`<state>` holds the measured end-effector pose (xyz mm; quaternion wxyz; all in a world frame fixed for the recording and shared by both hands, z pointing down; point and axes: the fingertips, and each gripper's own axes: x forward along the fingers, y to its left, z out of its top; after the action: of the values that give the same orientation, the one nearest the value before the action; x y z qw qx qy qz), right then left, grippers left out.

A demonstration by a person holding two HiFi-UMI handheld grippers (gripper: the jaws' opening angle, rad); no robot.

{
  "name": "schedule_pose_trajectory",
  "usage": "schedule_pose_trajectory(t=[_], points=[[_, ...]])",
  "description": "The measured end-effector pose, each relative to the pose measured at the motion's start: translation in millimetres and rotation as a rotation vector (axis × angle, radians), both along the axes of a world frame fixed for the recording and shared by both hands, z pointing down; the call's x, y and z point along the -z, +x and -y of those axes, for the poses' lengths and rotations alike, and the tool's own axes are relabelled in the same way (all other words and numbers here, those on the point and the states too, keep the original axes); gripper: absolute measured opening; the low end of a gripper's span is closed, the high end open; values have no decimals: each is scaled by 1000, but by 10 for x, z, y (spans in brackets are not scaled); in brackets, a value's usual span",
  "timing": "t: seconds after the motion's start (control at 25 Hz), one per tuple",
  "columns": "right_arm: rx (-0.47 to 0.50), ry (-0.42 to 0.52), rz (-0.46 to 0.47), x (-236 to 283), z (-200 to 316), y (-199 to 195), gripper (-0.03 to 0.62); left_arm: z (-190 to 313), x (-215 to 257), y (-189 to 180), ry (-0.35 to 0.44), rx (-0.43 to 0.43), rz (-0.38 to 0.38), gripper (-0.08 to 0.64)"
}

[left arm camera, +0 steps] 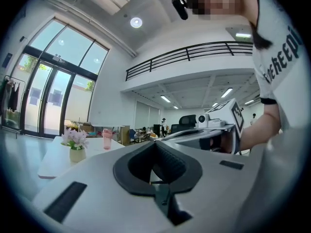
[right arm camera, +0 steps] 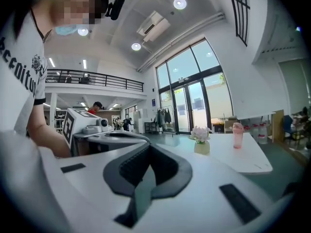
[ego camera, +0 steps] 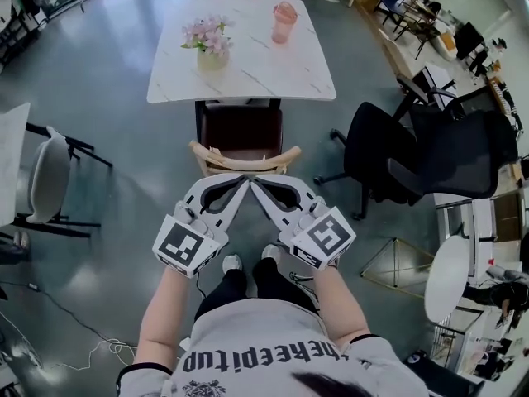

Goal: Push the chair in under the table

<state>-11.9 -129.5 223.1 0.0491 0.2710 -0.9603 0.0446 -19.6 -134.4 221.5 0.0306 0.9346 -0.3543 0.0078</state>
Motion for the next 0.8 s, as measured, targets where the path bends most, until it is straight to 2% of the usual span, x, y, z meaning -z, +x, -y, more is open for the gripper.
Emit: schedule_pose_trajectory(t=[0.48, 0.8], points=[[84, 76, 41, 406, -375, 96, 11, -381, 413, 81, 69, 79, -36, 15], [102, 101, 63, 489, -501, 167, 11, -504, 495, 142, 75, 96, -56, 15]])
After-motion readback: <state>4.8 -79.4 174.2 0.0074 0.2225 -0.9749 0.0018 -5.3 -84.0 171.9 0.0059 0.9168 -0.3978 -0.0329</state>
